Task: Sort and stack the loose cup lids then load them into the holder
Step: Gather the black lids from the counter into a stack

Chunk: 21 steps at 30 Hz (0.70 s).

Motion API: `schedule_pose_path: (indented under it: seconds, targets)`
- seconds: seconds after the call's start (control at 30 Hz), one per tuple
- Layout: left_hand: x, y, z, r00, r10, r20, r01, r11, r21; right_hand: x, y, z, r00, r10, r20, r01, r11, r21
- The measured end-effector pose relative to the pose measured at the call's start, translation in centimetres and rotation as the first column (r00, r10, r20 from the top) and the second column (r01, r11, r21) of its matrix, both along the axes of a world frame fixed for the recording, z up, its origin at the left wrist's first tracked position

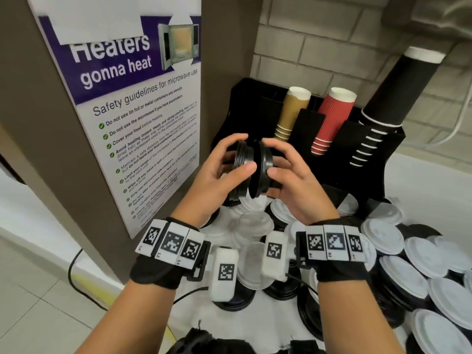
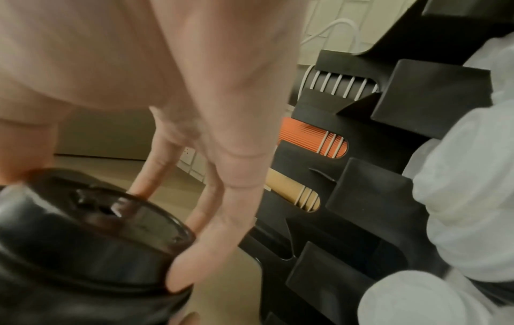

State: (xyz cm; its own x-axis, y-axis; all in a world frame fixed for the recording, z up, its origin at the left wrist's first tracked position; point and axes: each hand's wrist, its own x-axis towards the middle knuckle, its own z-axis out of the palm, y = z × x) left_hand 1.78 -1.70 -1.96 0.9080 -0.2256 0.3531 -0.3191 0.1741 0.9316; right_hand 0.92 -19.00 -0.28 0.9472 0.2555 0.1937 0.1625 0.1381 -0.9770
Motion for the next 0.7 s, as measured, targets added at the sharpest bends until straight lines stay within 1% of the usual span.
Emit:
schedule_pose_path:
  seconds: [0.1,0.27,0.4,0.6,0.7]
  targets:
    - [-0.1,-0.1,-0.1,1.000,-0.024,-0.002,0.024,1.000,0.016,-0.4,0.0,0.3,0.999,0.022,0.047,-0.020,0.999,-0.033]
    - [-0.6,-0.7,-0.4,1.000,-0.013,0.023,0.013,1.000,-0.016,-0.9,-0.2,0.4,0.993,0.024,0.114,-0.013,0.995,-0.096]
    - [-0.9,-1.0,-0.4,0.998,-0.015,0.061,0.015,1.000,-0.009,-1.3,-0.3,0.4,0.992,0.008,0.125,0.006,0.994,-0.112]
    - [-1.1,-1.0,-0.5,0.999,-0.035,0.041,0.035,0.999,0.016,-1.6,-0.3,0.4,0.991,0.017,0.132,0.001,0.991,-0.135]
    - [-1.1,-0.9,-0.3,0.999,0.003,0.054,-0.002,1.000,-0.013,-1.6,-0.6,0.5,0.997,0.000,0.077,0.006,0.997,-0.083]
